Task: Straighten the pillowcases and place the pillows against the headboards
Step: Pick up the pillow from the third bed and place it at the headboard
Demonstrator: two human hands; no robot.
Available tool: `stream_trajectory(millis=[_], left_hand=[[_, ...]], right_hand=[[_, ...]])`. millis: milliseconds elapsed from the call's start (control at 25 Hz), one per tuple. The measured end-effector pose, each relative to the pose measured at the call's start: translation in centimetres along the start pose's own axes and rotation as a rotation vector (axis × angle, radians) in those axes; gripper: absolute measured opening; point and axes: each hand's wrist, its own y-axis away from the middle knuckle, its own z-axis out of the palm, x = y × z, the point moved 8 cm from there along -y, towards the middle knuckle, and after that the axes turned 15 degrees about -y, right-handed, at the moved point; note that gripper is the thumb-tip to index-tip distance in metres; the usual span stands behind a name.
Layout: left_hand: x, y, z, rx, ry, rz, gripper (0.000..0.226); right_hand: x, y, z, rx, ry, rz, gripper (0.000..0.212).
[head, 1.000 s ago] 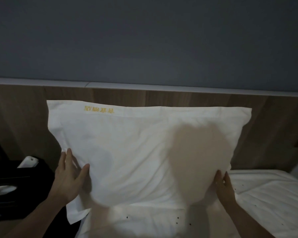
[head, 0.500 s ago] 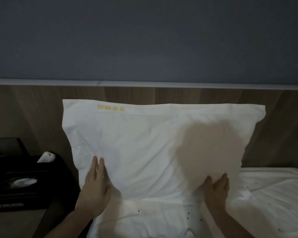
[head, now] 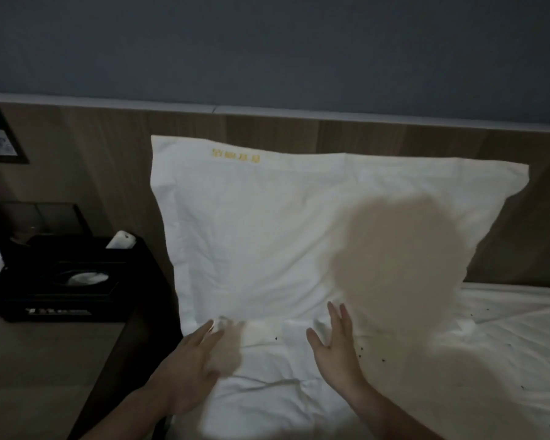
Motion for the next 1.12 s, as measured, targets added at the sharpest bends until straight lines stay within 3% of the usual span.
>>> stream_trajectory(millis=[160,280,400,480,760,920,1040,1120], left_hand=[[0.8,4.1,1.9,-0.052,0.094,0.063,0.069],[1.0,5.7,3.1,0.086,0.044,0.094,0.058],[-0.3,5.9,8.4,-0.174,0.17,0.103,0.091],[-1.7,4.8,10.3,-0.192,0.139,0.152,0.105],[-4.5,3.0,13.4,-0.256,0.198,0.314,0.088],[-5.4,5.3,11.5,-0.423,0.233,0.35,0.076],[-7.0,7.5,6.8,-0.6,0.179,0.34,0.067],[-8.4,9.0,1.4,-0.639,0.147,0.307,0.062]], right_hand=[[1.0,6.1,3.6,-0.137,0.146,-0.118,0.059],[4.2,11.3,7.1,-0.165,0.269,-0.087,0.056],[5.8,12.1,9.0,-0.119,0.448,-0.099,0.06],[5.7,11.5,9.2,-0.126,0.537,-0.132,0.059],[8.2,9.9,10.3,-0.161,0.665,-0.073,0.06],[7.7,9.5,10.4,-0.263,0.798,0.074,0.062],[6.4,9.3,11.3,-0.355,0.848,0.347,0.066],[3.4,9.6,12.4,-0.394,0.724,0.542,0.071]])
